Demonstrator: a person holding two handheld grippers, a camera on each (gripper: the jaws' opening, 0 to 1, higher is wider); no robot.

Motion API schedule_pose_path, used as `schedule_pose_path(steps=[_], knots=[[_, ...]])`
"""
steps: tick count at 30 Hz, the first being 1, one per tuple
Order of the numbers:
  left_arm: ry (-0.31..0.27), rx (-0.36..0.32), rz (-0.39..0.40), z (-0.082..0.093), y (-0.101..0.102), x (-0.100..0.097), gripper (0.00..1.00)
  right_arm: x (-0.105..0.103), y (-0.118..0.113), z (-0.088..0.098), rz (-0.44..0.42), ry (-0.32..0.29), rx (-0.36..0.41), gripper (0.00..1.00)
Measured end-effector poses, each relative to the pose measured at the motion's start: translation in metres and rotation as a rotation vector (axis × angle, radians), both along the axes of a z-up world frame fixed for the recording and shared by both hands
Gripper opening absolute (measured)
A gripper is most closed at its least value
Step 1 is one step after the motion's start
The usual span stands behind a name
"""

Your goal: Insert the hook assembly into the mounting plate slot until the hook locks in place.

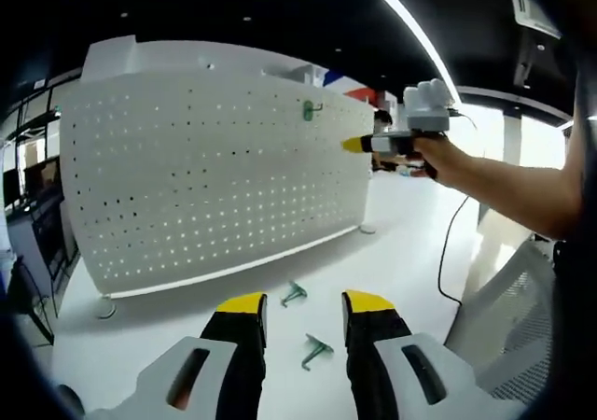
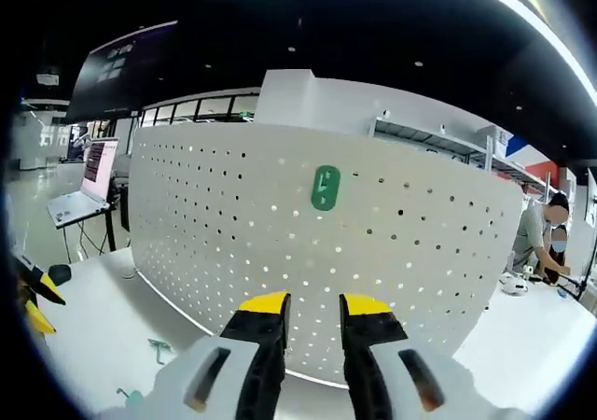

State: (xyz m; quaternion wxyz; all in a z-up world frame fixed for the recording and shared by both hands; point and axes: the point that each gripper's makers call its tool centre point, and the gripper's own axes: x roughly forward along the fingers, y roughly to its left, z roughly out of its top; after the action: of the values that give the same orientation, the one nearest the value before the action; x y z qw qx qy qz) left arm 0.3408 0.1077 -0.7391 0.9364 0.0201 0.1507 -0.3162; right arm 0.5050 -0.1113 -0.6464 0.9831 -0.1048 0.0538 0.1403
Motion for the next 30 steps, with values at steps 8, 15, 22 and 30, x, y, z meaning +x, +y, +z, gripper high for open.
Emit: schedule_pose_path(steps=[8, 15, 22, 30], knots=[[0.02, 0.004, -0.012, -0.007, -0.005, -0.004, 0.33, -0.028, 0.005, -0.026, 0.026, 0.05, -0.004, 0.21], [0.017, 0.004, -0.021, -0.006, -0.007, -0.007, 0.33, -0.051, 0.028, -0.06, 0.103, 0.132, -0.035, 0.21], [0.01, -0.001, -0.013, -0.004, -0.004, -0.011, 0.33, -0.068, 0.059, -0.085, 0.19, 0.199, -0.036, 0.21], [0.0, -0.012, 0.004, 0.0, -0.001, -0.015, 0.33, -0.09, 0.102, -0.123, 0.325, 0.322, -0.052, 0.21]])
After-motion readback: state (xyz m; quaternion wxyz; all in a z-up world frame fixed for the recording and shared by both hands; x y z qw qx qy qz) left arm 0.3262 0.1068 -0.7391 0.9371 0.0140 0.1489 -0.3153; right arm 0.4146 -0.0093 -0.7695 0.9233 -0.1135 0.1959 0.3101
